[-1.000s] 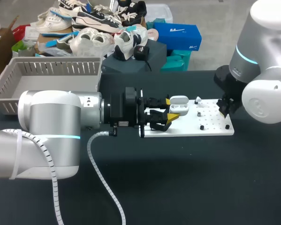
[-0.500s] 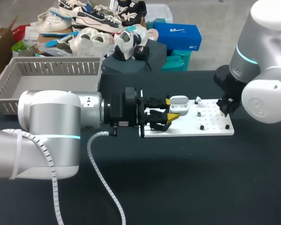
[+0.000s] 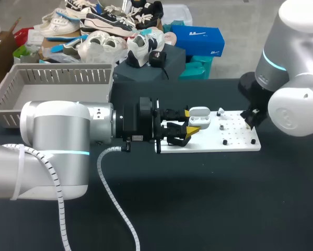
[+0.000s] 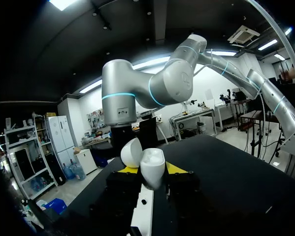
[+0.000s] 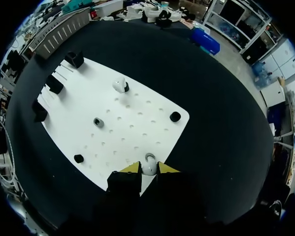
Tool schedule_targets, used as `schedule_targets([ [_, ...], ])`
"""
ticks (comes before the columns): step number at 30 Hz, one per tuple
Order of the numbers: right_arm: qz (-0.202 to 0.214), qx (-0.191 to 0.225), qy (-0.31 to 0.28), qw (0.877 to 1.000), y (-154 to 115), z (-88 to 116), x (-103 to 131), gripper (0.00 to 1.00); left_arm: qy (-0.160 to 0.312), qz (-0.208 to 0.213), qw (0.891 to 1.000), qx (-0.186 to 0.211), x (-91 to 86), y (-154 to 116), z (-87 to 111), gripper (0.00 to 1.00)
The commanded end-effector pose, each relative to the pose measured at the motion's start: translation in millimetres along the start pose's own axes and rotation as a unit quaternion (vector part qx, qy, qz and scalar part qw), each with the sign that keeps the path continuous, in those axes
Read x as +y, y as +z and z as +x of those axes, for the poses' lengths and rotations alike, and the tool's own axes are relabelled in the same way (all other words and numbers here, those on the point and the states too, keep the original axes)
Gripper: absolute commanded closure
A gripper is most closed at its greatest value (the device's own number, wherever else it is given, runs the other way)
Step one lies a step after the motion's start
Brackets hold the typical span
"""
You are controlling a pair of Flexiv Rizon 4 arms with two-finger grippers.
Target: Pick up each earbud case from the left stands, insert the matching earbuds, close the lid, and place the case in the box.
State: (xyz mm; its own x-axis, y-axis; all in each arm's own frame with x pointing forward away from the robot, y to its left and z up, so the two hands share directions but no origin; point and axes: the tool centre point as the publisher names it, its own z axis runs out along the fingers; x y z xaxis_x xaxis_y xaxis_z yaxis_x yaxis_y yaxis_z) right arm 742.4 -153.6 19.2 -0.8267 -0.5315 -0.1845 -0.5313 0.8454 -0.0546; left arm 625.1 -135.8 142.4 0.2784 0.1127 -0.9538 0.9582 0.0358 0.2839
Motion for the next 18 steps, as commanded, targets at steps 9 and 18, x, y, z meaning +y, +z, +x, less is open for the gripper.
schedule_targets([
  [9,0.026,0.001,0.005,1.0,-45.4,1.6,21.1,1.0,0.001,-0.002,1.0,-0.001,-0.8,0.4,0.6,1.0],
  [18,-0.008,-0.032,-0.006,0.999,-68.1,-2.9,38.6,1.0,0.001,-0.002,1.0,-0.001,-0.8,0.4,0.6,1.0],
])
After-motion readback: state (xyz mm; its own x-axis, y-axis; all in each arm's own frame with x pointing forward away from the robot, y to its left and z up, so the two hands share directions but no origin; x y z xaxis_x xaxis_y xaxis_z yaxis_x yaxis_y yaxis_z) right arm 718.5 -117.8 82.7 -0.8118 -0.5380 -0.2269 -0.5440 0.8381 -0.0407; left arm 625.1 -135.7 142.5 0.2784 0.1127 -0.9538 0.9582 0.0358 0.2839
